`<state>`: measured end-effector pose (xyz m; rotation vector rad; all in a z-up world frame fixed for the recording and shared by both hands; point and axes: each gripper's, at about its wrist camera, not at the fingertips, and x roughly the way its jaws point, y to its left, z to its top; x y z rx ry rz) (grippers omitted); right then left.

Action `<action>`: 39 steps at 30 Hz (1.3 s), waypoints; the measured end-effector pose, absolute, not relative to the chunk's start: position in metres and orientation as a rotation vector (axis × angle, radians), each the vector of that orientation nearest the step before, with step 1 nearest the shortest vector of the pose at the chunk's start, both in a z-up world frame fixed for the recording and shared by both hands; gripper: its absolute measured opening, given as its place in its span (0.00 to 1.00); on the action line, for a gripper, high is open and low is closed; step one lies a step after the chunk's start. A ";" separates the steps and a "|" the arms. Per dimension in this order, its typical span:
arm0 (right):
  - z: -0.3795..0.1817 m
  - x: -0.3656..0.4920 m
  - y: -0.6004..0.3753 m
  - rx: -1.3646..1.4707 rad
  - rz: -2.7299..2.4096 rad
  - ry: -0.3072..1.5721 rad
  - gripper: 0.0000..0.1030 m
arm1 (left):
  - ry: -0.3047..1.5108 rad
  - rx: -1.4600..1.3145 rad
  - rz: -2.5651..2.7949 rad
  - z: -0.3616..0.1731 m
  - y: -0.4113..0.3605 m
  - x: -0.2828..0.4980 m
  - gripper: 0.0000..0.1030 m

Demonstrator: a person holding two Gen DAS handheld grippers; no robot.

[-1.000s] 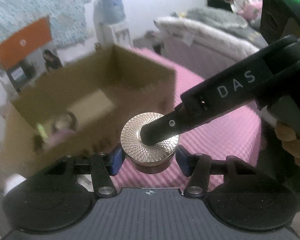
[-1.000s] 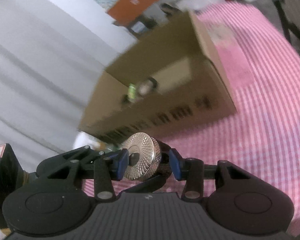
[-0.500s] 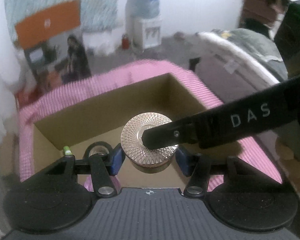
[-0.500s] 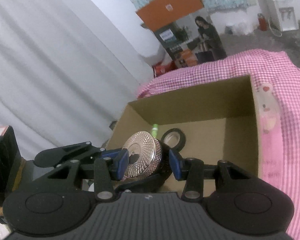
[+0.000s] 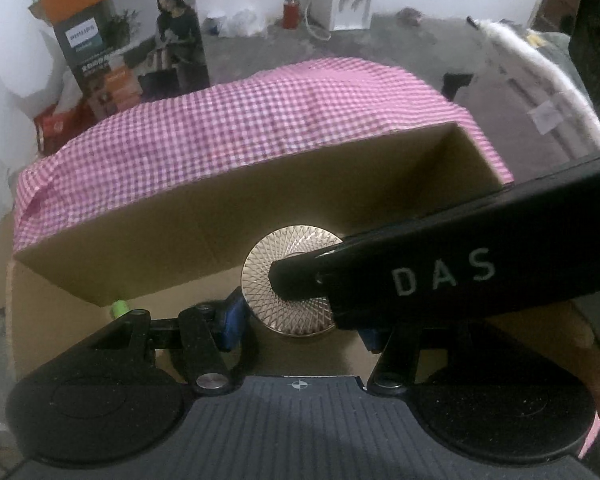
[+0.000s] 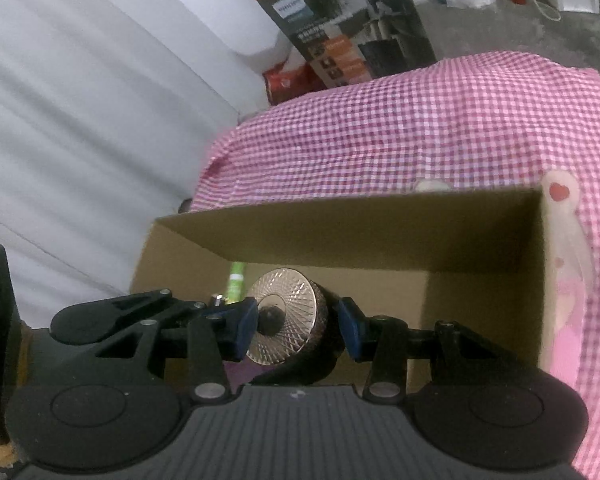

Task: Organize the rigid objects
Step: 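Carry the gold-lidded jar into the box and open the right gripper, then move the right gripper to the white charger plug and grasp it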

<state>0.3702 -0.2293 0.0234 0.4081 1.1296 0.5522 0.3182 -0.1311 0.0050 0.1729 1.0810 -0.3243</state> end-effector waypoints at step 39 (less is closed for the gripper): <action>0.111 0.178 -0.304 0.484 0.613 0.730 0.54 | 0.791 0.199 -0.405 0.090 -0.082 0.137 0.86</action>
